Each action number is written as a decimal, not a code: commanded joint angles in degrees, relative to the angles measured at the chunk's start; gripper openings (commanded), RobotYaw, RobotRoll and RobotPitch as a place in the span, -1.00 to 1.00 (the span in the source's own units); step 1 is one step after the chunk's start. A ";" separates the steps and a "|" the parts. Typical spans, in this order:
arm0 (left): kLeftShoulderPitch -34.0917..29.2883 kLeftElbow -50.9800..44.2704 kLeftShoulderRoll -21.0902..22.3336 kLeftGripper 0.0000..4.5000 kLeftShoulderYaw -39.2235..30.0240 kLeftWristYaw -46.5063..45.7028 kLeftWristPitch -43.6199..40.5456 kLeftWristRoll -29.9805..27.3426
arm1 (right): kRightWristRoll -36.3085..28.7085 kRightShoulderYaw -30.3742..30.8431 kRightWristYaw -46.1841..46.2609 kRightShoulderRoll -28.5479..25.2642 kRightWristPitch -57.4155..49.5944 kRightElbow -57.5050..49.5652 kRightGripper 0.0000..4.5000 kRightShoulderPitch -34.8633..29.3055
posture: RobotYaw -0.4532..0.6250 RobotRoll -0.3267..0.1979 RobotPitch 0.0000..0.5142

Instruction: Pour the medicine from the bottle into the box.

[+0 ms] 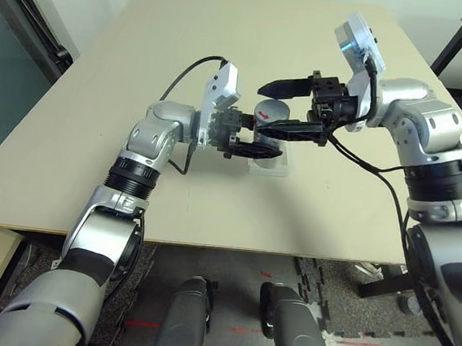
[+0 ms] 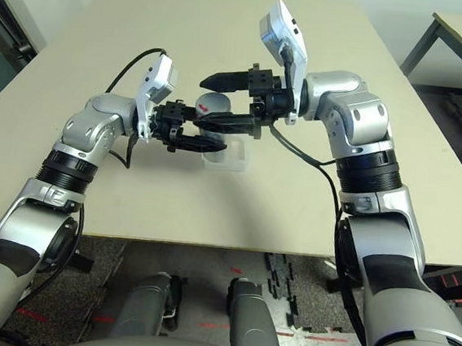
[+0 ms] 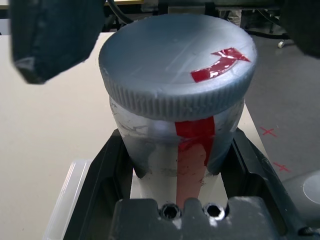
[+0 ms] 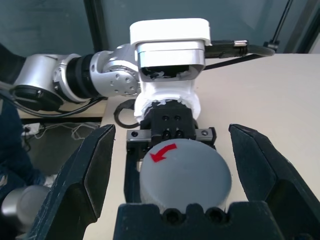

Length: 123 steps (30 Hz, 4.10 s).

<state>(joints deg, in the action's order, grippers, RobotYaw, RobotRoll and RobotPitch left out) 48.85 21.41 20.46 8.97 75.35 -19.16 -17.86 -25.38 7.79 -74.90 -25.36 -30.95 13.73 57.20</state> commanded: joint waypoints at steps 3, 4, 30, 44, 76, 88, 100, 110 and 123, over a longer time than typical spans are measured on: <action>0.05 -0.78 -0.18 0.19 -0.37 -0.32 -0.12 -0.80 | 2.17 0.11 2.49 0.91 2.61 1.43 1.00 -0.26 | -0.17 0.25 -0.65; 0.03 -0.88 -0.20 0.19 -0.34 -0.36 -0.17 -0.84 | 2.45 0.11 2.81 1.01 2.87 1.72 1.00 -0.22 | -0.17 0.25 -0.65; -1.56 -3.23 0.75 0.19 -0.93 -1.51 -2.01 -1.55 | 2.99 -3.58 3.61 -7.47 4.65 6.86 1.00 -1.64 | -0.20 0.25 -0.63; -1.65 -1.94 1.46 0.19 -1.56 -1.63 -1.39 -1.10 | 1.53 -4.10 1.35 -10.99 -1.25 0.47 1.00 -5.65 | -0.19 0.25 -0.62; -0.36 1.29 0.11 0.19 -0.14 -1.27 0.72 -0.37 | 2.56 1.20 7.82 0.13 -3.13 -4.71 1.00 -1.91 | -0.20 0.25 -0.61; -1.36 -0.33 -0.27 0.19 0.54 -1.08 0.26 -0.60 | 5.92 1.93 8.59 3.08 0.62 0.95 1.00 0.63 | -0.19 0.25 -0.59; -1.88 -1.25 0.15 0.19 0.62 -1.31 -0.40 -1.00 | 5.89 -0.94 8.94 -1.68 0.28 1.63 1.00 -0.82 | -0.21 0.25 -0.58; -1.90 -0.95 0.53 0.19 0.46 -1.66 -0.20 -1.12 | 3.65 -2.85 9.99 -6.63 -1.11 -0.44 1.00 -4.00 | -0.22 0.25 -0.60; -2.66 -1.61 1.05 0.19 0.16 -1.39 -0.39 -0.93 | 3.60 -4.15 10.47 -8.58 -0.28 1.28 1.00 -4.05 | -0.22 0.25 -0.63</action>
<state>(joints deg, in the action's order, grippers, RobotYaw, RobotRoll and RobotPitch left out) 46.77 21.03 21.29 8.94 73.50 -19.74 -18.65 -21.93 4.26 -64.51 -33.45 -31.52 14.71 53.21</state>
